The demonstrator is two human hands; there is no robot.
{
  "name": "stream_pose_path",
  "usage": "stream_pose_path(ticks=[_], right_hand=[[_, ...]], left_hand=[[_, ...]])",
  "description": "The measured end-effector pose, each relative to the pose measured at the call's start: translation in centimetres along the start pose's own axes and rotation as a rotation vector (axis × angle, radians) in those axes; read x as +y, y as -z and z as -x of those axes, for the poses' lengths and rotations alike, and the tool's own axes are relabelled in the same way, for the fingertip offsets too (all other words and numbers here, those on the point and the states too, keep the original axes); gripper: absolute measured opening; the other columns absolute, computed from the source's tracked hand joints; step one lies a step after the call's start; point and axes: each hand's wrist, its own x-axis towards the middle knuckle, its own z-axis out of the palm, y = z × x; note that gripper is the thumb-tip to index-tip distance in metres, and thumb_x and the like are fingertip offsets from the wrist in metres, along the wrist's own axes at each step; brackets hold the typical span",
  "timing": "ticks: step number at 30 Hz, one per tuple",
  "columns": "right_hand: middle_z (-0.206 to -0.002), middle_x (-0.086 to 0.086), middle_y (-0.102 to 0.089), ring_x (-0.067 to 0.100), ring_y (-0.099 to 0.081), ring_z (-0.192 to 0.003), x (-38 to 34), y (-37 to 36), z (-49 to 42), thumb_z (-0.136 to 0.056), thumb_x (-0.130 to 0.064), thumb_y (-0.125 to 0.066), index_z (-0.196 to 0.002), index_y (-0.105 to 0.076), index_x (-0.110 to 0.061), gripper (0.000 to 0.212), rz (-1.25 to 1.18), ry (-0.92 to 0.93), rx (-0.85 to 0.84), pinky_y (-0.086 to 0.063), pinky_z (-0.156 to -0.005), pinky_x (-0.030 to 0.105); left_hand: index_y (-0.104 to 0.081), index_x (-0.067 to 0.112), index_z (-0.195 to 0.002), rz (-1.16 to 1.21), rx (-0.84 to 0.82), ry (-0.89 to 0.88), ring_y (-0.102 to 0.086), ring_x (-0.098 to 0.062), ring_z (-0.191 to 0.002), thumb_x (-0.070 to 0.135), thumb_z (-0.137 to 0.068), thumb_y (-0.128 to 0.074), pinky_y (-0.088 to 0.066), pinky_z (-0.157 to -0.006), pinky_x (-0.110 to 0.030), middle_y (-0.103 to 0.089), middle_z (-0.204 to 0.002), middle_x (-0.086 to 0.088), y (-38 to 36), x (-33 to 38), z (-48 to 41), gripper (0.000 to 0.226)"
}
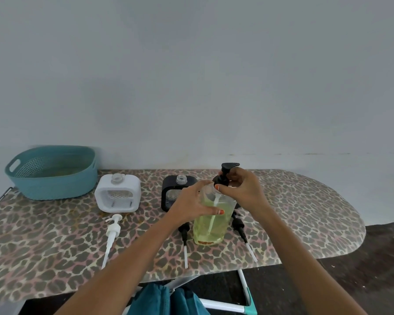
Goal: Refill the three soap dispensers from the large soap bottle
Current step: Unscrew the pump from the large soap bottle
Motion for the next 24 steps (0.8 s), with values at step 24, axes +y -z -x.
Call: stream_pose_path(ticks=[24], right_hand=[[-0.094, -0.008, -0.063, 0.005, -0.059, -0.09, 0.5, -1.2, 0.6, -0.073, -0.012, -0.072, -0.097, -0.061, -0.022, 0.029, 0.019, -0.032, 0.042, -0.044, -0.077, 0.009]], left_hand=[[-0.042, 0.027, -0.128, -0.009, -0.005, -0.004, -0.055, -0.008, -0.094, 0.031, -0.062, -0.082, -0.039, -0.07, -0.008, -0.058, -0.103, 0.008, -0.1, 0.1, 0.1, 0.077]])
